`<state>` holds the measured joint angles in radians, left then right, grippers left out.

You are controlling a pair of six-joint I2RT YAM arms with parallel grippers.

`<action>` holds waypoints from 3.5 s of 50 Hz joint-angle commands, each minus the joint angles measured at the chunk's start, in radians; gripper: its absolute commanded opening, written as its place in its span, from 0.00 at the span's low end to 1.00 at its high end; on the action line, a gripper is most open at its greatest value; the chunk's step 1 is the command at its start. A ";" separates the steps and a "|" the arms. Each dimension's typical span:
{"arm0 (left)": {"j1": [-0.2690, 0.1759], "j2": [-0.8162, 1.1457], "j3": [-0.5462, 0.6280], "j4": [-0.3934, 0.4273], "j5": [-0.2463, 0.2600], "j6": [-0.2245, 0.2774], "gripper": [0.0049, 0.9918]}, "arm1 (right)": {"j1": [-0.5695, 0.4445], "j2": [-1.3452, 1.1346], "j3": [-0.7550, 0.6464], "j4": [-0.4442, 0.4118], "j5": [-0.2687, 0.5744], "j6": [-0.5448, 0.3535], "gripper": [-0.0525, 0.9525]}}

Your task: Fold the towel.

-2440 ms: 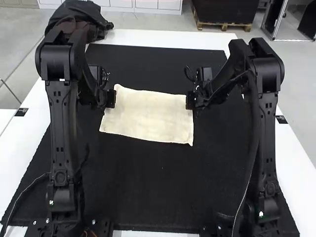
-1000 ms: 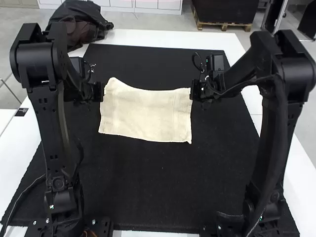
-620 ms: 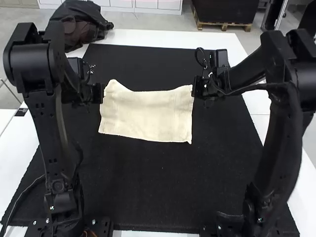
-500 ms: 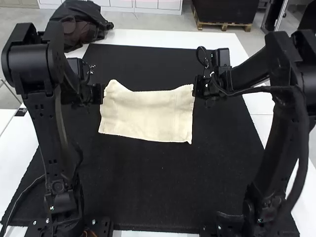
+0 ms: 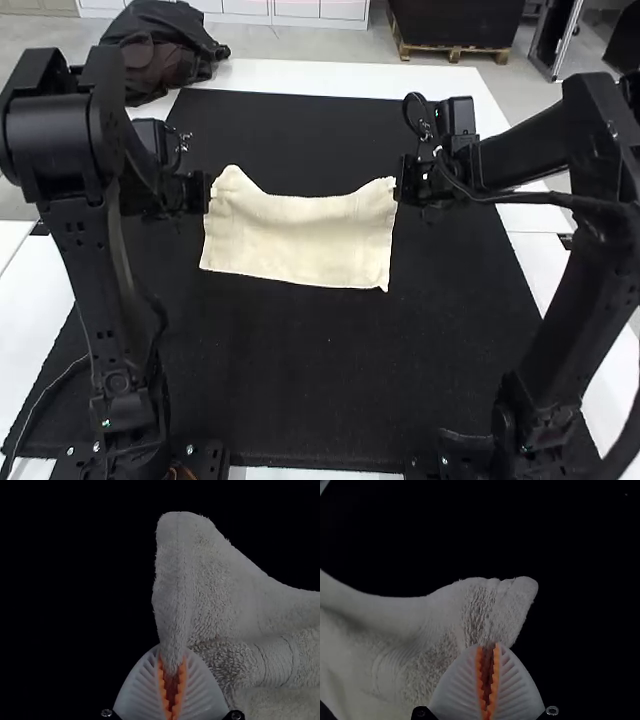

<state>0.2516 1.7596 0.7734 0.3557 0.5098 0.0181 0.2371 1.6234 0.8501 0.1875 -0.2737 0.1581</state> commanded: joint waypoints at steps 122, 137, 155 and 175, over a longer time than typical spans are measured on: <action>0.077 -0.189 -0.457 0.264 -0.096 0.036 0.51 | -0.070 0.020 -0.330 0.196 -0.041 -0.100 0.52; 0.090 -0.193 -0.451 0.330 -0.166 0.006 0.98 | -0.091 0.023 -0.306 0.179 -0.050 -0.092 0.89; 0.167 -0.255 -0.427 0.315 -0.143 -0.067 0.98 | -0.108 0.016 -0.237 0.058 -0.150 -0.057 0.92; 0.170 -0.377 -0.382 0.203 -0.136 -0.072 0.98 | -0.082 0.052 -0.221 0.059 -0.151 -0.054 0.93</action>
<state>0.4133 1.4128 0.3611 0.5709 0.3630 -0.0433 0.1379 1.6463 0.5999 0.2451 -0.4061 0.0967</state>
